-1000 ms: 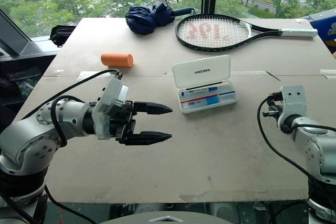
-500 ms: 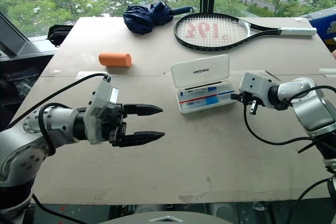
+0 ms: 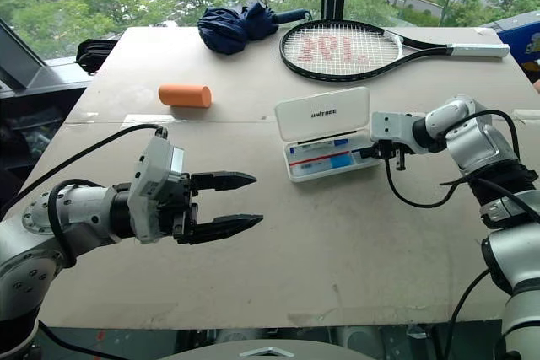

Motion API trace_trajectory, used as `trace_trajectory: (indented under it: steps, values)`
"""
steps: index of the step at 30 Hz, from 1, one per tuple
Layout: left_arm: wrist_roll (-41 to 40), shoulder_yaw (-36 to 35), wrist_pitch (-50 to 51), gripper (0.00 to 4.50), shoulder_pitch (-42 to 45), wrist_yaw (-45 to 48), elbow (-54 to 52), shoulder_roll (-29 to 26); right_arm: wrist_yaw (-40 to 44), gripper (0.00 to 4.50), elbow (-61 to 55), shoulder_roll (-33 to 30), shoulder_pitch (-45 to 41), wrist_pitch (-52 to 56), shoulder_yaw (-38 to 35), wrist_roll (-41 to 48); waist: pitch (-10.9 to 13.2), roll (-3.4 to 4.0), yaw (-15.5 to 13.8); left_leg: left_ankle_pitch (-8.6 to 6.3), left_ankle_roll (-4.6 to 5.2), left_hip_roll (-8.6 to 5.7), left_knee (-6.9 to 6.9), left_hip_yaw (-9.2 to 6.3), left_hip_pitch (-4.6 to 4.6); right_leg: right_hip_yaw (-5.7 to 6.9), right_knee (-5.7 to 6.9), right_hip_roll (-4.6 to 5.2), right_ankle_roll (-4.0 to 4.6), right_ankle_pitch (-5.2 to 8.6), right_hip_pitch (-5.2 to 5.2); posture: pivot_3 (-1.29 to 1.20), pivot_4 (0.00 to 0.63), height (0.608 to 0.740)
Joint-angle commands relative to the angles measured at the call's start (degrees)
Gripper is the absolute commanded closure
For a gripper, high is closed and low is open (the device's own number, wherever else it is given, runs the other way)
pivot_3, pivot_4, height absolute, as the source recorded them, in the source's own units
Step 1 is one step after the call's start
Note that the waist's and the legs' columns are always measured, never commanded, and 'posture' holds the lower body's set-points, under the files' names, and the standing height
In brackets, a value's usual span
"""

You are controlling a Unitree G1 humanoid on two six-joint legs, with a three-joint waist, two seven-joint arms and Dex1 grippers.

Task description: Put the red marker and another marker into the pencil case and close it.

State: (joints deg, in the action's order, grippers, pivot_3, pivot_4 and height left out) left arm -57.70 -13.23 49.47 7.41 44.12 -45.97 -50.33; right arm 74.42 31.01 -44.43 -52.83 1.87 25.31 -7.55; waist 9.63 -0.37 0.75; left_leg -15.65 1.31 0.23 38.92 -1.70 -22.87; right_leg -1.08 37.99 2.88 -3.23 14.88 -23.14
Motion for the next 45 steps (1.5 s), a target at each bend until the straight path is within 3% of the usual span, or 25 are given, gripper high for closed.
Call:
trace_trajectory:
  steps: [1, 2, 8, 13, 16, 22, 25, 27, 32, 36, 45]
  values:
    - [-1.9, -2.4, -0.9, 1.09, -0.6, -1.1, -2.2, -1.1, 2.6, 3.66, 2.0, 0.6, -2.2, -1.9, -0.3, -1.2, 0.0, 0.0, 0.0, 0.0, 0.0, 0.0, 0.0, 0.0, 0.0, 0.0, 0.0, 0.0, 0.0, 0.0, 0.0, 0.0, 0.15, 0.73]
    - [-2.2, -2.6, -0.9, 1.09, -0.9, -1.3, -2.3, -1.3, 3.0, 3.38, 2.2, 0.8, -2.4, -2.0, -0.6, -1.2, 0.0, 0.0, 0.0, 0.0, 0.0, 0.0, -0.01, -0.01, 0.0, 0.01, 0.0, 0.0, 0.0, 0.0, 0.0, 0.0, 0.15, 0.73]
    - [-3.5, -3.5, -1.2, 1.09, -2.0, -2.8, -2.8, -2.1, 5.3, 0.71, -1.8, -0.1, -2.1, 0.9, -4.0, 1.6, 0.0, 0.02, -0.1, 0.0, -0.01, -0.01, -0.02, -0.01, 0.0, 0.02, -0.01, 0.05, 0.0, 0.0, 0.0, 0.0, 0.15, 0.73]
    - [-4.0, -3.8, -1.4, 1.09, -2.4, -4.8, -2.8, -1.8, 4.3, 0.71, -10.0, -1.5, 0.6, 20.7, -12.9, 9.8, 0.0, 0.04, -0.2, 0.0, 0.0, -0.01, -0.04, -0.02, 0.0, 0.02, 0.0, 0.1, 0.0, 0.0, -0.01, 0.0, 0.15, 0.73]
    - [-4.1, -3.4, -1.7, 1.09, -2.3, -5.5, -2.7, -1.8, 3.1, 1.51, -16.2, -3.3, 4.3, 30.2, -16.5, 12.8, 0.0, 0.04, -0.5, -0.01, 0.0, -0.02, -0.05, -0.08, -0.04, 0.02, -0.02, 0.25, 0.01, 0.0, 0.0, 0.0, 0.15, 0.73]
    - [-3.4, -1.4, -2.3, 1.09, -0.8, -6.5, -1.8, -1.1, -6.6, 4.4, -24.3, -5.6, 10.8, 45.4, -24.3, 16.1, 0.0, 0.07, -0.3, -0.14, 0.23, -0.04, -0.08, -0.05, -0.03, 0.0, -0.01, 0.27, 0.01, 0.0, -0.01, 0.0, 0.15, 0.73]
    - [-3.2, -0.2, -2.6, 1.09, 0.5, -6.6, -0.9, -0.8, -16.3, 4.46, -16.4, -2.8, 5.8, 45.5, -25.2, 13.4, 0.0, 0.09, 0.2, -0.14, 0.23, -0.05, -0.08, 0.07, 0.05, -0.07, 0.04, 0.2, 0.02, -0.01, -0.01, 0.0, 0.15, 0.73]
    - [-3.1, 0.8, -2.7, 1.09, 1.8, -6.5, -0.2, -0.7, -25.7, 4.46, -4.9, 2.2, -1.7, 42.2, -26.5, 12.1, 0.0, 0.09, 0.6, -0.13, 0.22, -0.05, -0.09, 0.15, 0.09, -0.15, 0.06, 0.05, 0.02, -0.01, -0.02, 0.0, 0.15, 0.73]
    - [-3.3, 1.7, -2.4, 1.09, 3.8, -6.7, 0.6, -0.8, -35.9, 4.46, 16.7, 9.5, -14.1, 33.1, -28.0, 10.8, 0.0, 0.09, 0.8, 0.02, -0.03, -0.04, -0.28, 0.21, 0.08, -0.23, 0.02, -0.07, 0.03, -0.01, -0.12, 0.0, 0.15, 0.73]
    - [-3.7, 1.4, -2.3, 1.09, 3.3, -7.7, -0.2, -0.8, -34.1, 4.46, 28.6, 11.9, -19.8, 28.4, -28.2, 11.5, 0.0, 0.08, 0.3, 0.03, -0.05, -0.07, -0.48, 0.28, -0.27, -0.26, -0.06, 0.04, 0.0, -0.01, -0.52, 0.0, 0.15, 0.73]
    - [-4.1, -1.7, -3.5, 1.09, -1.7, -11.5, -3.1, -0.2, -12.1, 4.46, 33.9, 13.1, -23.4, 26.5, -24.0, 10.6, 0.1, 0.09, 0.4, 0.03, -0.05, -0.05, -0.48, 0.3, -0.31, -0.3, 0.01, 0.06, 0.0, -0.02, -0.61, 0.0, 0.15, 0.73]
